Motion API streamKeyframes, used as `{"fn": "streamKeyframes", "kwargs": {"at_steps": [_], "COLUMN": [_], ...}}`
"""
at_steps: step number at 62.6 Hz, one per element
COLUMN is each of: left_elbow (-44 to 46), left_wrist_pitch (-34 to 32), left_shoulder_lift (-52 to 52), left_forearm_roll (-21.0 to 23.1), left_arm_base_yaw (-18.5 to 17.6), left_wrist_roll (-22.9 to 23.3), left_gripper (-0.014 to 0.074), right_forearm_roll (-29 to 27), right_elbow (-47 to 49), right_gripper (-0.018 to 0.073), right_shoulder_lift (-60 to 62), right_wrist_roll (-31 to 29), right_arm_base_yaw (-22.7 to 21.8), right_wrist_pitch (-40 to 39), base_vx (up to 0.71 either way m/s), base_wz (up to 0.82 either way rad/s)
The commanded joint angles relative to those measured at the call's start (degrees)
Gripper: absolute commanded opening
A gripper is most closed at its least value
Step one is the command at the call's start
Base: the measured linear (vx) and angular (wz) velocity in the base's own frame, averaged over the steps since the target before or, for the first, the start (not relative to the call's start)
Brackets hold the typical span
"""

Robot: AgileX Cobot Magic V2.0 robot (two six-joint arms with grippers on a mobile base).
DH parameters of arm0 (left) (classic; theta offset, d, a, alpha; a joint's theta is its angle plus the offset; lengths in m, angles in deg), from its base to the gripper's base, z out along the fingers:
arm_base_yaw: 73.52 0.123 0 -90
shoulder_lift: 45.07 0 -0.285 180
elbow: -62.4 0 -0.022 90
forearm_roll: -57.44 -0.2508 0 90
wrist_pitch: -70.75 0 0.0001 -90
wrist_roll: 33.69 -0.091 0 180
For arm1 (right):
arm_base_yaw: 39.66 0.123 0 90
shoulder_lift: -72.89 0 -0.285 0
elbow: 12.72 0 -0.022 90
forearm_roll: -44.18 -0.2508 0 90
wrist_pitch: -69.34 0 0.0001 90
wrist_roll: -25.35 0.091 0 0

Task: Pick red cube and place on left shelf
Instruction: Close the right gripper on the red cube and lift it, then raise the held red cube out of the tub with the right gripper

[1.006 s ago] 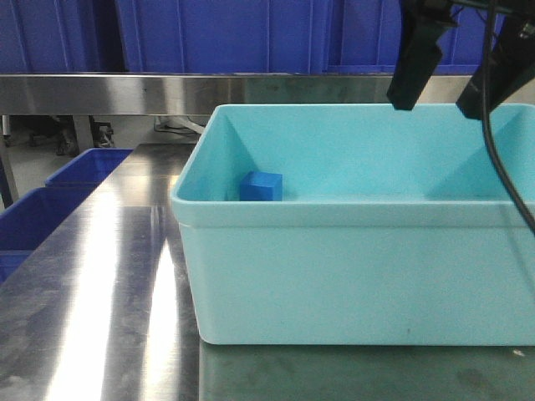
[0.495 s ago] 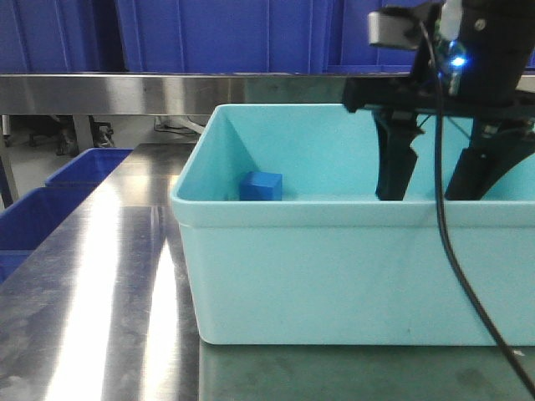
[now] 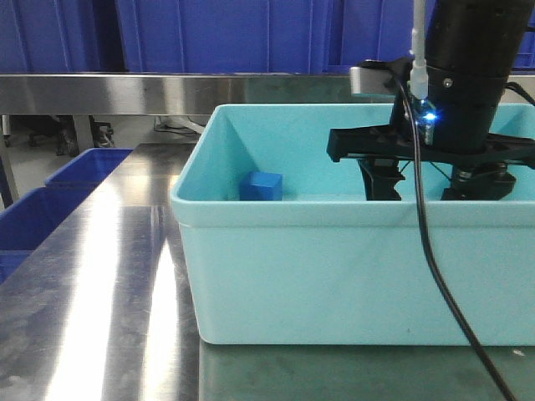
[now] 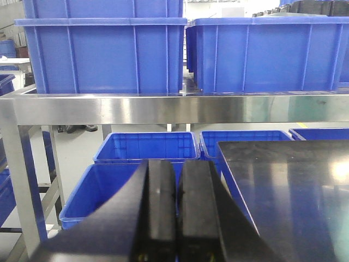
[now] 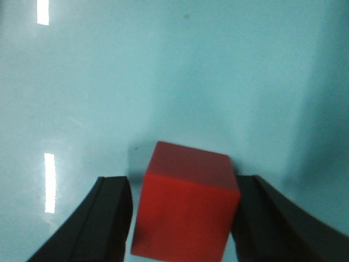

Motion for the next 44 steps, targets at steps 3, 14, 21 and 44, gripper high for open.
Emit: {"fn": "streamKeyframes", "kwargs": {"at_steps": [3, 14, 21, 44], "left_elbow": [-1.36, -1.36, -1.36, -1.36], "left_wrist_pitch": [-4.81, -4.81, -4.81, -4.81], "left_shoulder_lift": [-0.72, -0.72, -0.72, -0.72], "left_forearm_roll": [0.27, 0.27, 0.27, 0.27], "left_arm_base_yaw": [-0.25, -0.25, -0.25, -0.25], "left_wrist_roll": [0.29, 0.29, 0.29, 0.29], "left_gripper": [0.009, 0.009, 0.009, 0.009], "right_forearm_roll": [0.18, 0.18, 1.18, 17.75], "right_elbow": [1.95, 1.95, 2.04, 1.44], "right_gripper": [0.0365, 0.0193, 0.0191, 0.0191], "right_shoulder_lift": [2.47, 2.72, 4.13, 21.26], "right_wrist_roll": [-0.1, -0.1, -0.8, -1.3], "right_arm_base_yaw": [0.04, 0.04, 0.04, -0.02], "right_wrist_pitch": [-1.49, -2.5, -2.64, -0.52], "base_vx": [0.0, 0.0, 0.0, 0.0], "base_wz": [0.0, 0.0, 0.0, 0.0]}}
